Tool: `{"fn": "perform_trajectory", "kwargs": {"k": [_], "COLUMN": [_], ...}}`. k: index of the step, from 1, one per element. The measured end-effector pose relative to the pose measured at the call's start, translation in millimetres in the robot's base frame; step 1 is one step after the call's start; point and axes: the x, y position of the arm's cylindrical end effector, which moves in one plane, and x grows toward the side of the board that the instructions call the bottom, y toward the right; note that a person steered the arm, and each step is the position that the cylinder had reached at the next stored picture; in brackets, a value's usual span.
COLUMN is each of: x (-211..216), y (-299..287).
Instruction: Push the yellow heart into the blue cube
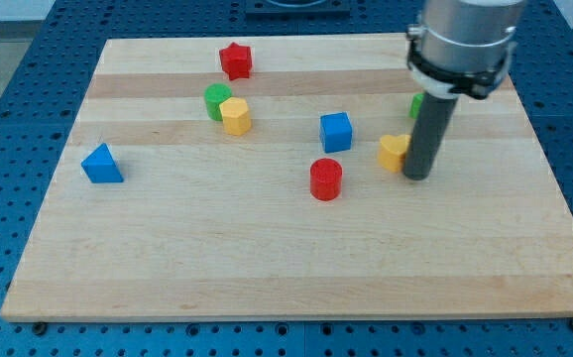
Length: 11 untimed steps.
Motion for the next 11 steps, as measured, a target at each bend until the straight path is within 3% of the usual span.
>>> {"fn": "perform_trajectory", "kwargs": {"k": [7,9,11], "x": [-103.7,-103.9,-107.3], "y": [-37.8,-88.8,-56.8]}}
